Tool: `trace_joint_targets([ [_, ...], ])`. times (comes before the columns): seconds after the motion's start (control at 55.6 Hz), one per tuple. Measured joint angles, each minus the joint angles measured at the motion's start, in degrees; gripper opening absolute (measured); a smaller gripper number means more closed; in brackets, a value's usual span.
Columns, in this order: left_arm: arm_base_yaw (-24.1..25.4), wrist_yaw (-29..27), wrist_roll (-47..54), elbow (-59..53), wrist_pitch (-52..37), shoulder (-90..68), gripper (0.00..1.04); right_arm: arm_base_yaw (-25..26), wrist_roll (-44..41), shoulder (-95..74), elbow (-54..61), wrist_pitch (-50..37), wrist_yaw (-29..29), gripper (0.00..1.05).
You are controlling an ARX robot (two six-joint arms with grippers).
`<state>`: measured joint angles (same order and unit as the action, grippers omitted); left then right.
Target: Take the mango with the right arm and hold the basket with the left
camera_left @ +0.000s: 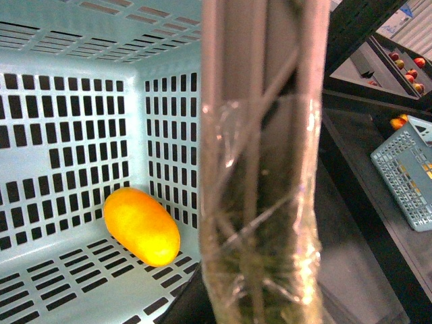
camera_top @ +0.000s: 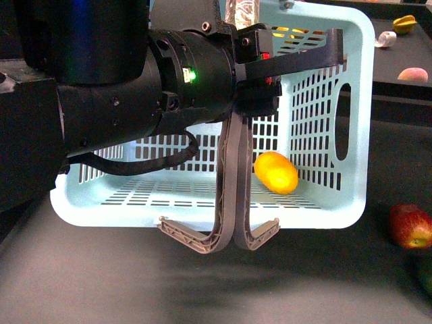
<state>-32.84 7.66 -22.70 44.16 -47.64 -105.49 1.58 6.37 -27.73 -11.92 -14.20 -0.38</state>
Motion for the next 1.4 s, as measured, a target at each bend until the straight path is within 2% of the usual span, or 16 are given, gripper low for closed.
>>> trace_joint_targets([
  [0.09, 0.0, 0.0, 0.0, 0.0, 0.0, 0.0, 0.06, -1.3, -3.5, 1.9, 2.0, -1.7, 0.0, 0.63],
  [0.288, -0.1, 0.0, 0.0, 0.0, 0.0, 0.0, 0.06, -1.4, -5.5, 4.9, 5.2, -1.5, 0.3, 0.33],
  [0.431, -0.1, 0.0, 0.0, 0.0, 0.0, 0.0, 0.06, -1.4, -6.1, 8.5, 7.2, -0.2, 0.3, 0.01],
  [0.989, -0.1, 0.0, 0.0, 0.0, 0.0, 0.0, 0.06, -1.4, -6.3, 17.4, 11.6, 3.8, 0.3, 0.02],
  [1.132, -0.1, 0.0, 0.0, 0.0, 0.0, 0.0, 0.06, -1.4, -6.3, 25.8, 11.6, 13.6, 0.2, 0.02],
  [1.402, -0.1, 0.0, 0.1, 0.0, 0.0, 0.0, 0.06, -1.4, -6.3, 27.4, 11.6, 14.1, 0.2, 0.02],
])
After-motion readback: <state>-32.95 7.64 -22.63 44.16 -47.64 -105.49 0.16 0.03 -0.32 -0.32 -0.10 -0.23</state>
